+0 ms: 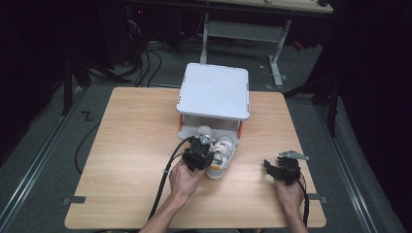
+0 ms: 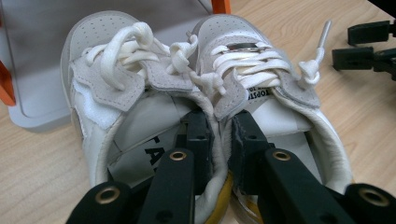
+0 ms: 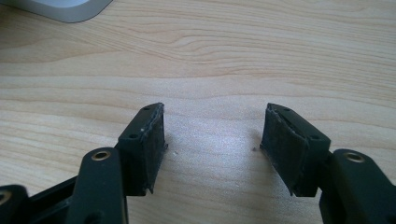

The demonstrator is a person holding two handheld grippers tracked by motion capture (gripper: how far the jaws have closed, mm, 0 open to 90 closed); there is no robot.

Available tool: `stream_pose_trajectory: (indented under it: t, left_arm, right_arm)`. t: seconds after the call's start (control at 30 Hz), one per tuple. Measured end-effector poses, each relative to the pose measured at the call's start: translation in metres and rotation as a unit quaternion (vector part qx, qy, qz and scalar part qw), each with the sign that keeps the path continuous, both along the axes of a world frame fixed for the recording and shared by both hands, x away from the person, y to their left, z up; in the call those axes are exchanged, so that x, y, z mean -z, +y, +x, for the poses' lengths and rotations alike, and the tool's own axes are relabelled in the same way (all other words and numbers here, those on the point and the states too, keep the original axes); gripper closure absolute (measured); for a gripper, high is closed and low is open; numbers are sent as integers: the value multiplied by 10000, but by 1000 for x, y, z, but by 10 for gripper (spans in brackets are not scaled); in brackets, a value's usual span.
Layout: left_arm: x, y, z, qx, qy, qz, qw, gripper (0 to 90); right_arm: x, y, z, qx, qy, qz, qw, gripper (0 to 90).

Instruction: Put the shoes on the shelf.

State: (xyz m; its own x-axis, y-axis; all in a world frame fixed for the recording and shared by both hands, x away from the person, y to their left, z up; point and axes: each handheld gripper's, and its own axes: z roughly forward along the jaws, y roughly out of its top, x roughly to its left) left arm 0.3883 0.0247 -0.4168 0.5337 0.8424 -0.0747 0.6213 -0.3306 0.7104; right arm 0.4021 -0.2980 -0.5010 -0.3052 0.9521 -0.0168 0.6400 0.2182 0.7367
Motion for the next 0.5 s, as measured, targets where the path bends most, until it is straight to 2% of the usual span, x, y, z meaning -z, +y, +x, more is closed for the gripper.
stream_pose_trajectory:
  t: [0.33,0.5]
  left_arm:
    - [1,2,23,-187,-185,-3,9997,796]
    - [4,-1,35,-307,-260,12,9992,795]
  right_arm:
    - [0,0,0,36,0,10,10000,409]
    - [0,0,-1,32,-33,-27,10000,465]
